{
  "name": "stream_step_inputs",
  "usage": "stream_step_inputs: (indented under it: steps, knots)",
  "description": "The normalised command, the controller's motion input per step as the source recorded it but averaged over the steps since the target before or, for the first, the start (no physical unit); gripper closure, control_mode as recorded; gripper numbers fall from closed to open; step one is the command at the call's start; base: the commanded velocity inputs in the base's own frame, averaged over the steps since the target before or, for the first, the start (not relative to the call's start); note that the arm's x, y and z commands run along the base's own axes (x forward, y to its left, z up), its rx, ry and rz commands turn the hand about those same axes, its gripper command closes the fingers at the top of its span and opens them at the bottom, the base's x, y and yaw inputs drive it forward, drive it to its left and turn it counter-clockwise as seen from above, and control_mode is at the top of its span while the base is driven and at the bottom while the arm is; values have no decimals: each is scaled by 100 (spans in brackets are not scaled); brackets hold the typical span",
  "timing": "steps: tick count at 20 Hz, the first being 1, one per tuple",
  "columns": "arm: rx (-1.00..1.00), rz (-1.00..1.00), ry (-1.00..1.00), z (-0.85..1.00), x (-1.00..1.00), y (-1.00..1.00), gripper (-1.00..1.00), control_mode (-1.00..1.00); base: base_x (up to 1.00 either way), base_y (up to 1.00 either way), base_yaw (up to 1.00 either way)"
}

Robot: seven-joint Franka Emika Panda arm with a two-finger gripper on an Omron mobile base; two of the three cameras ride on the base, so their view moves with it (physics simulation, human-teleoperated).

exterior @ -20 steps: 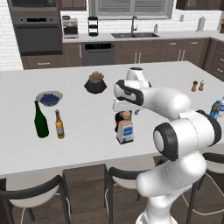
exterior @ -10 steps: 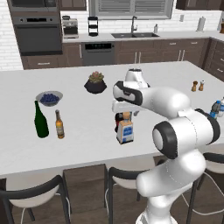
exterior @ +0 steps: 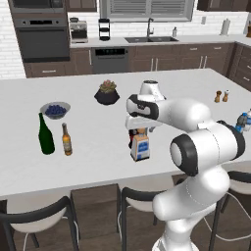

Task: Move the plastic bottles in the middle to the plastics group, and the glass bottles in the middle to the glass group.

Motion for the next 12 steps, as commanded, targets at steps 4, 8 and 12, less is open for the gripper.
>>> stream_step_inputs:
  steps: [4, 8, 12]
  knots:
    - [0, 0, 0, -3, 0, 0, 100, -100, 0, 0, 0]
    - [0, 0, 0, 0, -4, 0, 100, -100, 0, 0, 0]
    - [2, 0, -5, 0, -36, 2, 100, -100, 0, 0, 0]
